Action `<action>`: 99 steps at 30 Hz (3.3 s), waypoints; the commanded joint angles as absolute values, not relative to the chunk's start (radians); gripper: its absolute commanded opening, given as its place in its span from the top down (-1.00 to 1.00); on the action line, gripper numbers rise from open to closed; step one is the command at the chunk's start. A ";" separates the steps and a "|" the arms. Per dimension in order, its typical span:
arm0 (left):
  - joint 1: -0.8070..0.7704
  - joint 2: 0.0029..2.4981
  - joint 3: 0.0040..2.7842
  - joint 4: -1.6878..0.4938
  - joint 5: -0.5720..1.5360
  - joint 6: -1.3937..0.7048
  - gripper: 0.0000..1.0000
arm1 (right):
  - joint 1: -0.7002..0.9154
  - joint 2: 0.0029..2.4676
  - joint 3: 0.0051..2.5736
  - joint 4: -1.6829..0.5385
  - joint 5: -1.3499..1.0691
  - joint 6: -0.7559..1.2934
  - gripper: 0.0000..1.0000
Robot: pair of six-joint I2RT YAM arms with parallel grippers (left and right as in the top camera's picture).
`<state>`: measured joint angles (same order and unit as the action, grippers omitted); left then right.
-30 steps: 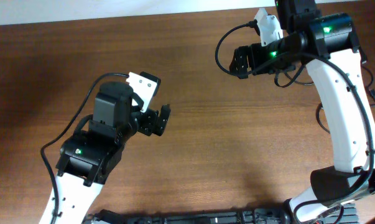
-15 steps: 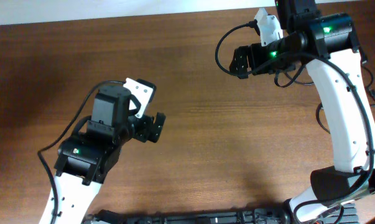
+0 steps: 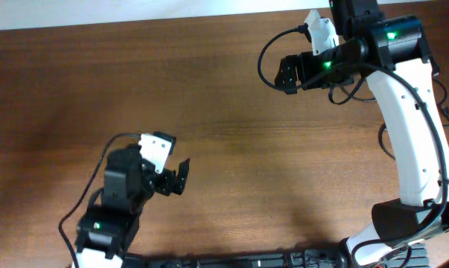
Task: Untangle cables
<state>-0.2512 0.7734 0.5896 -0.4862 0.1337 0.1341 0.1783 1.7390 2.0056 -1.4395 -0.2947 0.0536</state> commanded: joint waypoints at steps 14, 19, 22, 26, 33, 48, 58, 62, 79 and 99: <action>-0.124 0.385 0.072 0.167 0.206 0.144 -0.97 | 0.183 1.749 2.006 -1.438 -0.303 0.061 -0.98; -0.091 0.285 0.009 0.231 0.182 0.118 -0.98 | 0.183 1.749 2.006 -1.438 -0.303 0.061 -0.97; -0.060 0.247 0.009 0.223 0.179 0.117 -0.98 | 0.183 1.749 2.006 -1.438 -0.303 0.061 -0.97; -0.023 0.180 0.009 0.162 0.178 0.117 -0.98 | 0.183 1.749 2.006 -1.438 -0.303 0.061 -0.97; 0.036 0.005 0.008 -0.064 0.168 0.052 -0.98 | 0.183 1.749 2.006 -1.438 -0.303 0.061 -0.98; 0.038 0.004 0.008 -0.073 0.134 0.053 -0.98 | 0.183 1.749 2.006 -1.438 -0.303 0.061 -0.97; 0.044 0.004 0.008 -0.070 0.119 0.057 -0.98 | 0.183 1.749 2.006 -1.438 -0.303 0.061 -0.97; 0.044 0.004 0.008 -0.070 0.119 0.057 -0.99 | 0.183 1.749 2.006 -1.438 -0.303 0.061 -0.97; 0.044 0.004 0.008 -0.067 0.117 0.057 -0.98 | 0.183 1.749 2.006 -1.438 -0.303 0.061 -0.97; 0.044 0.004 0.008 -0.081 0.070 -0.030 -0.98 | 0.183 1.749 2.006 -1.438 -0.303 0.061 -0.98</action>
<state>0.0372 0.0147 0.0105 -0.0685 0.0933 -0.0170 0.1783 1.7397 2.0052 -1.4391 -0.2977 0.0532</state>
